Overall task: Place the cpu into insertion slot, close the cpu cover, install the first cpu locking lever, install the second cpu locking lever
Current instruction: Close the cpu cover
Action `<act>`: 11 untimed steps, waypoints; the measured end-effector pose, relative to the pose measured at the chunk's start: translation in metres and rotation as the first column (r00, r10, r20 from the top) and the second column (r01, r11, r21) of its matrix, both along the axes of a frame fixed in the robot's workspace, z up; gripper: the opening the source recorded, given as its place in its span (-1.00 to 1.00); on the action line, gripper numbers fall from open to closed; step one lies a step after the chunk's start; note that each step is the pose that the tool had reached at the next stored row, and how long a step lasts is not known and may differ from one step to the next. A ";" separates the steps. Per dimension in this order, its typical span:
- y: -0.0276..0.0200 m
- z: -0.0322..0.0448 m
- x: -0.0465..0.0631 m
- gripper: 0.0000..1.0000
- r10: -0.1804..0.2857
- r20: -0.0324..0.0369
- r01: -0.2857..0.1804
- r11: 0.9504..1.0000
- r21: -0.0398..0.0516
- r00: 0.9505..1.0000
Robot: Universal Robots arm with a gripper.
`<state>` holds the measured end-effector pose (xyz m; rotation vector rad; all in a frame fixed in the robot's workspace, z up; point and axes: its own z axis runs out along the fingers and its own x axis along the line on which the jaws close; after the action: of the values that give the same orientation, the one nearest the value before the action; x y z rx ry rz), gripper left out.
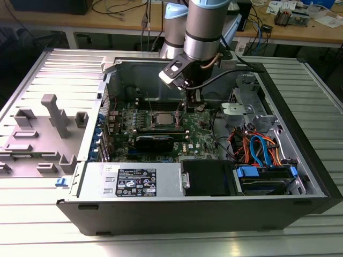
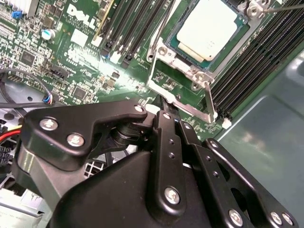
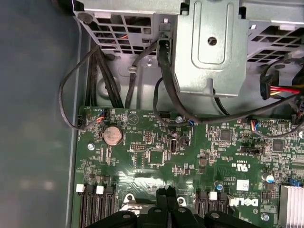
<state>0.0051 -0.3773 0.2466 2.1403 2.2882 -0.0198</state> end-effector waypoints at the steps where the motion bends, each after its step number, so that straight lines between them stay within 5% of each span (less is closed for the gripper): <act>1: 0.0000 0.0000 -0.001 -0.79 0.000 0.000 0.000 1.000 0.000 1.000; 11: 0.0001 0.0000 -0.012 -0.79 0.000 0.000 0.000 1.000 0.001 1.000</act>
<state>-0.0067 -0.3772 0.2465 2.1405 2.2886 -0.0189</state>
